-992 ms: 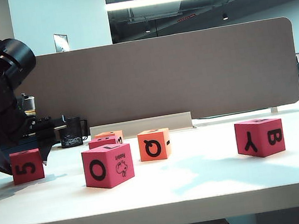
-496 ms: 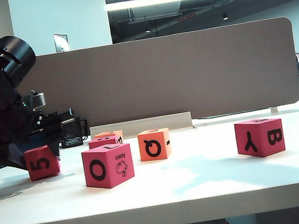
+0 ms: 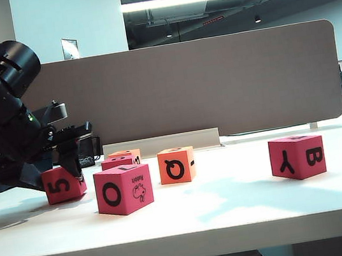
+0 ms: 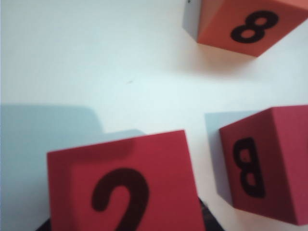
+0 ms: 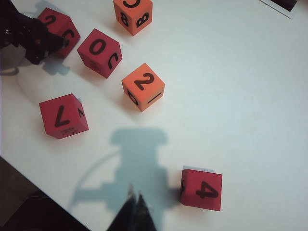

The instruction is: Select the appropriate blocks from the scattered letter blocks on the table and arrange them in a row to spell out "2024".

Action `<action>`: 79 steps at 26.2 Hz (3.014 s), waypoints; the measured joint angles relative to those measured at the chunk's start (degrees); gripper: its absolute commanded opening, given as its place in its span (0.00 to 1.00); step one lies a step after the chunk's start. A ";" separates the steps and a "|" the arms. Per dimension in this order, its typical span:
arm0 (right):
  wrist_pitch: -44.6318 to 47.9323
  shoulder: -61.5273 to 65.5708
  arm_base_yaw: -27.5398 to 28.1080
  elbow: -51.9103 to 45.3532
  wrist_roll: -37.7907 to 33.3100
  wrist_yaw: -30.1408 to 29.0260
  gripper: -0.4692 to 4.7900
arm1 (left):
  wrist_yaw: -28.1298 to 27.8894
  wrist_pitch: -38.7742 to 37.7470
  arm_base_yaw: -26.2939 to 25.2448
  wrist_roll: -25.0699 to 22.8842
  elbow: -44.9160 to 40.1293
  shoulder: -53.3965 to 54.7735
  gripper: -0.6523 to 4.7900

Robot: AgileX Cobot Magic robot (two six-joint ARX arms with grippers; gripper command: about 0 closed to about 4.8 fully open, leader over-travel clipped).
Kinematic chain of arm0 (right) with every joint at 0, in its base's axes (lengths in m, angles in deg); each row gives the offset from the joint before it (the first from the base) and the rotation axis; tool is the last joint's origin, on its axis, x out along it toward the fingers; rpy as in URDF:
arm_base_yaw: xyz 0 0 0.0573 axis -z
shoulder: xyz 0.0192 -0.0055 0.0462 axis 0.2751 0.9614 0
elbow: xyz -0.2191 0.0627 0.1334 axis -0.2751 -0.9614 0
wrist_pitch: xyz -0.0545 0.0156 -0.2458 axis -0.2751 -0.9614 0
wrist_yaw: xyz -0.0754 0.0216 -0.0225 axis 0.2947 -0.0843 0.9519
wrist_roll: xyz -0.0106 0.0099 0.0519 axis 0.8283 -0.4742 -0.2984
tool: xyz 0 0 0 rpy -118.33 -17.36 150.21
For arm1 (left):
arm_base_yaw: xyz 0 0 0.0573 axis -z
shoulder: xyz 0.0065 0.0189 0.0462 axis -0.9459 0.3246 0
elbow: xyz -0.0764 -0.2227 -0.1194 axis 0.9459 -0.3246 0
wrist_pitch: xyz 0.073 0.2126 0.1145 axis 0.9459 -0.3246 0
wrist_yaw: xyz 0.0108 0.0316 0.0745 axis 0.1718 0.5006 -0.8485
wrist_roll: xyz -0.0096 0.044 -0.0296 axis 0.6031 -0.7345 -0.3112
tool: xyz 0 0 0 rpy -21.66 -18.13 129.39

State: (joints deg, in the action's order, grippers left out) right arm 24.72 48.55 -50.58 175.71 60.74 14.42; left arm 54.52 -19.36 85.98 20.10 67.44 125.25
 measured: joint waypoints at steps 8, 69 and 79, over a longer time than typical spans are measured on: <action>0.02 0.00 0.00 0.00 0.00 0.00 0.09 | 3.30 0.22 0.02 -1.46 0.00 0.00 0.61; -20.09 -6.91 0.04 0.00 -3.02 10.54 0.09 | 13.51 3.43 29.62 -20.76 16.13 8.28 1.00; -21.64 -7.15 0.04 0.00 -3.45 10.54 0.09 | 13.42 0.83 32.00 -20.55 23.30 16.48 1.00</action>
State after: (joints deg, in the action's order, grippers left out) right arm 3.08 41.40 -50.53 175.71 57.29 24.95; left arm 67.94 -18.53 117.98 -0.45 90.74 141.73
